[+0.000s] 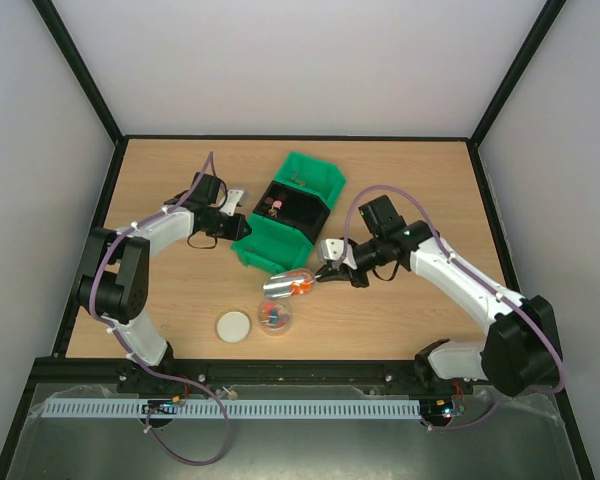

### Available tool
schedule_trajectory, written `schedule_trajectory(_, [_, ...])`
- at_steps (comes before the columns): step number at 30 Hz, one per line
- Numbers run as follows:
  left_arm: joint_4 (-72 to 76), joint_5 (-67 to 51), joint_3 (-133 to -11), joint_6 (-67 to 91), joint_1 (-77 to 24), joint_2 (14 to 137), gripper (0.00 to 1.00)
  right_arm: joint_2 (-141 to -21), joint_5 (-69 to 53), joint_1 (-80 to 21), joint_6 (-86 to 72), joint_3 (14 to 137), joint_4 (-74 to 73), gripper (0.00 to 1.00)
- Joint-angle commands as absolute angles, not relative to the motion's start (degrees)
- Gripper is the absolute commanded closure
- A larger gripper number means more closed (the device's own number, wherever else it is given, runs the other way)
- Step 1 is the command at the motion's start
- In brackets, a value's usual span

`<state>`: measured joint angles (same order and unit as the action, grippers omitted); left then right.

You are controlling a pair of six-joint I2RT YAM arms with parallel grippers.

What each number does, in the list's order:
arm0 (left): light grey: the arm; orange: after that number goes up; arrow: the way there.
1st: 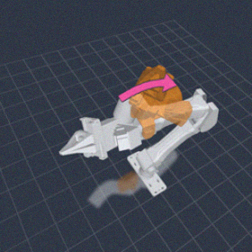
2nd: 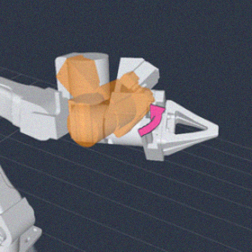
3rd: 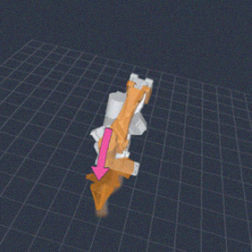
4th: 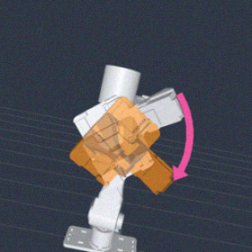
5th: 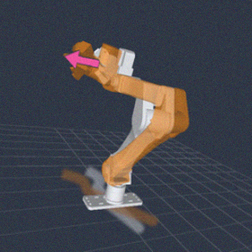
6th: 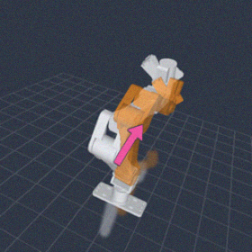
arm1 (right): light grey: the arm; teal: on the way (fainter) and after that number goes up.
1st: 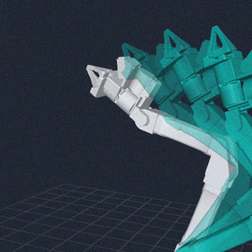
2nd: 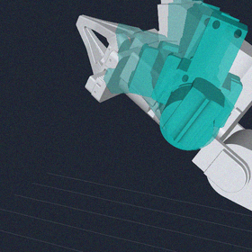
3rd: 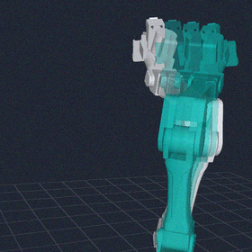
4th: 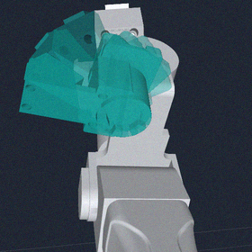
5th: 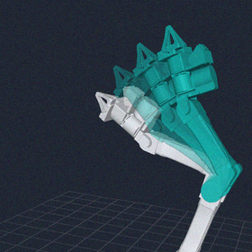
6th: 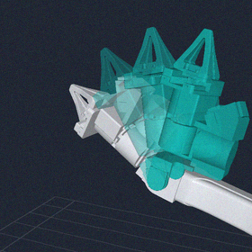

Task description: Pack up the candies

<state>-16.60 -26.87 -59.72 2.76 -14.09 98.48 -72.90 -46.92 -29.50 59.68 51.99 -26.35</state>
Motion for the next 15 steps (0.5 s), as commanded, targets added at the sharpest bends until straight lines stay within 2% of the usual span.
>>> schedule_trajectory(1, [-19.0,-25.1,-58.3,2.1,-14.1,97.9,0.98,-77.4,-44.6,-29.8,73.8,59.5,-47.9,0.99])
schedule_trajectory(5, [-19.2,-25.1,-58.5,1.9,-14.0,97.6,0.98,-78.3,-40.2,-31.0,77.3,61.5,-51.3,0.99])
schedule_trajectory(15, [-19.0,-25.5,-57.9,2.5,-14.0,96.4,0.98,-81.3,-28.1,-38.3,68.2,66.3,-50.4,0.99])
